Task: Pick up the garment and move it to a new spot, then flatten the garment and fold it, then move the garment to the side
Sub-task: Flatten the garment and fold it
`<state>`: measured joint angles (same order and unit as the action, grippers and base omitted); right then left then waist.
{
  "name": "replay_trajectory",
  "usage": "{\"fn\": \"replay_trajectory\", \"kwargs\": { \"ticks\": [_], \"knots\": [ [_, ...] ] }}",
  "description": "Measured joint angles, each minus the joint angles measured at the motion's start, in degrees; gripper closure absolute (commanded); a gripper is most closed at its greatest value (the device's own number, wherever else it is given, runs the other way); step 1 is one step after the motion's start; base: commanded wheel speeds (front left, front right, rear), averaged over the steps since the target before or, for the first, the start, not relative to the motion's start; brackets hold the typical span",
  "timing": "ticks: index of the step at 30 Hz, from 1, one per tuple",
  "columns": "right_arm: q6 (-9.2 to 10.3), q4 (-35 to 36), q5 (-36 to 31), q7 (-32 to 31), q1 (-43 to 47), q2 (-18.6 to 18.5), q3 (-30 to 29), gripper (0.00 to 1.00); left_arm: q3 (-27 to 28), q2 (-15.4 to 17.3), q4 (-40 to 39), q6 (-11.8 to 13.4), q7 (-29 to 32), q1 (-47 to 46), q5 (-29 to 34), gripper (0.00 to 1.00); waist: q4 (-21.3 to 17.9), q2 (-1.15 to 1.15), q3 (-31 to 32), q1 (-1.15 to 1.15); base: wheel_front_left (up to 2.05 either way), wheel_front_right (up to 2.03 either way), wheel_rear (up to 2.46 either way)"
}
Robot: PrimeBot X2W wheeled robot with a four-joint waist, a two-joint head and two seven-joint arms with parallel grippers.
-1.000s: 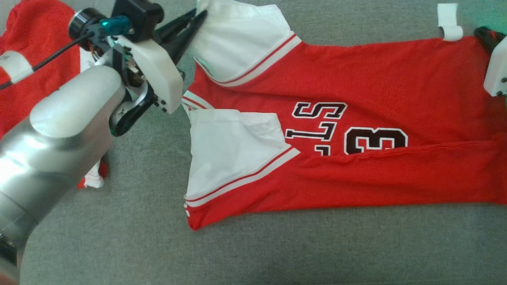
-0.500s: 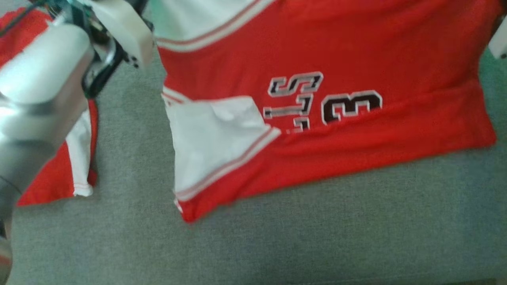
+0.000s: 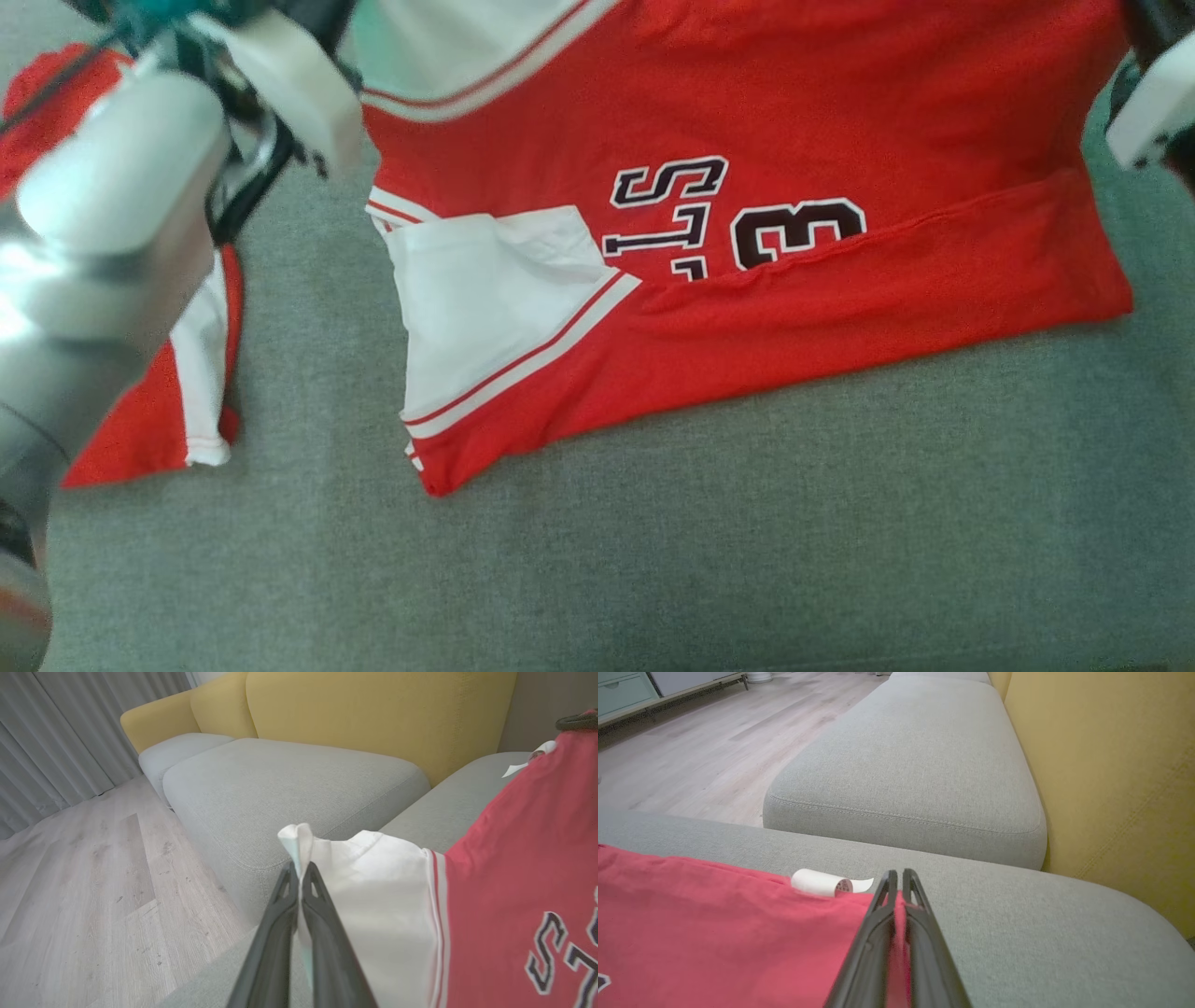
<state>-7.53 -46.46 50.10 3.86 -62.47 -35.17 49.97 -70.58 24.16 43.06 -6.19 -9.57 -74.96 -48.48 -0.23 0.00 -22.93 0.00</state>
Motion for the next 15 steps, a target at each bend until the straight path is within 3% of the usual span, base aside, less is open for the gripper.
{"fn": "replay_trajectory", "kwargs": {
  "ticks": [9, 15],
  "knots": [
    [0.0, 2.2, 5.3, -3.0, 5.6, -4.1, 5.2, 1.0, -2.7, 3.3, -8.0, -0.9, 2.5, 5.9, 0.0, 1.0, 1.0, 0.0, 4.1, 0.0, 0.0, 0.0, 0.0],
    [0.0, 6.5, 9.8, -7.0, 9.2, -7.3, 9.7, 1.0, -3.8, 7.8, -16.9, -0.9, 7.9, 11.0, -1.1, 1.0, 1.7, 0.0, 6.9, -0.01, 0.0, 0.0, 0.0]
  ]
}}
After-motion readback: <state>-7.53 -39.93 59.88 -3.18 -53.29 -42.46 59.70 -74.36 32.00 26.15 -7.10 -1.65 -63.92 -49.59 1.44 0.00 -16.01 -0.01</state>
